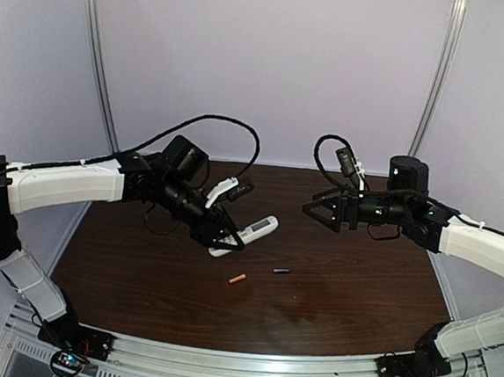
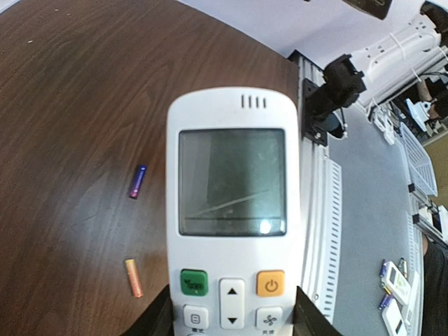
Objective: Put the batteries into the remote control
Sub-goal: Pass from the left arm to the right
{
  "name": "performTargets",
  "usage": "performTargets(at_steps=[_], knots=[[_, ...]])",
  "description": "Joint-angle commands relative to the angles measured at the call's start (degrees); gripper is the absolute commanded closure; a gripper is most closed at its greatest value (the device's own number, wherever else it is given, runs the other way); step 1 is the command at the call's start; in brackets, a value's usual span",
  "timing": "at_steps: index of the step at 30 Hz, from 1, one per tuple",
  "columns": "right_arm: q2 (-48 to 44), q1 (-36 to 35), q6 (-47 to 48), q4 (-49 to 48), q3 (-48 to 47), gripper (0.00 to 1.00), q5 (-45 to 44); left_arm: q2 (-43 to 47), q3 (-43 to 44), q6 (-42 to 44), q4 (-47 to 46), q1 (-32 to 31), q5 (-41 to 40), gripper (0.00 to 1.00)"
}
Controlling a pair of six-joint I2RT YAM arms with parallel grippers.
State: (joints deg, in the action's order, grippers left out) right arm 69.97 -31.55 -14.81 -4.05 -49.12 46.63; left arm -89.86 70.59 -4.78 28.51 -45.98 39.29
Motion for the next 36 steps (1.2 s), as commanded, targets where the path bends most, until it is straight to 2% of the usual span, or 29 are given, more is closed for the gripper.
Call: performTargets(at_steps=[1, 4, 10, 13, 19, 23, 30, 36], knots=[[-2.5, -3.1, 1.6, 0.1, -1.3, 0.0, 7.0, 1.3, 1.3, 2.7, -2.5, -1.6, 7.0, 0.74], [-3.1, -5.6, 4.4, 3.5, -2.7, 0.0, 7.6, 2.0, 1.9, 3.6, -2.6, -2.8, 9.3, 0.74], [-2.0, -7.9, 0.6, 4.2, -3.1, 0.0, 7.5, 3.5, 2.1, 3.4, -5.5, -4.1, 12.0, 0.73], [-0.2, -8.9, -1.9, 2.2, -3.3, 0.01, 6.9, 4.0, 1.6, 2.6, -7.7, -4.1, 12.4, 0.73], [2.0, -10.0, -10.9, -8.1, -1.0, 0.07, 8.7, 3.3, 1.0, 0.9, -10.9, -4.1, 12.4, 0.73], [2.3, -11.1, -12.1, -9.5, -1.0, 0.11, 8.7, 2.7, 0.5, 0.2, -12.0, -4.2, 11.9, 0.73], [5.0, -12.5, -15.3, -12.7, -0.1, 0.32, 9.6, 1.8, 0.2, -1.3, -14.7, -4.2, 12.0, 0.73], [5.5, -12.7, -17.4, -15.0, -0.1, 0.39, 9.9, 0.7, 0.2, -1.7, -15.8, -4.2, 11.8, 0.73]])
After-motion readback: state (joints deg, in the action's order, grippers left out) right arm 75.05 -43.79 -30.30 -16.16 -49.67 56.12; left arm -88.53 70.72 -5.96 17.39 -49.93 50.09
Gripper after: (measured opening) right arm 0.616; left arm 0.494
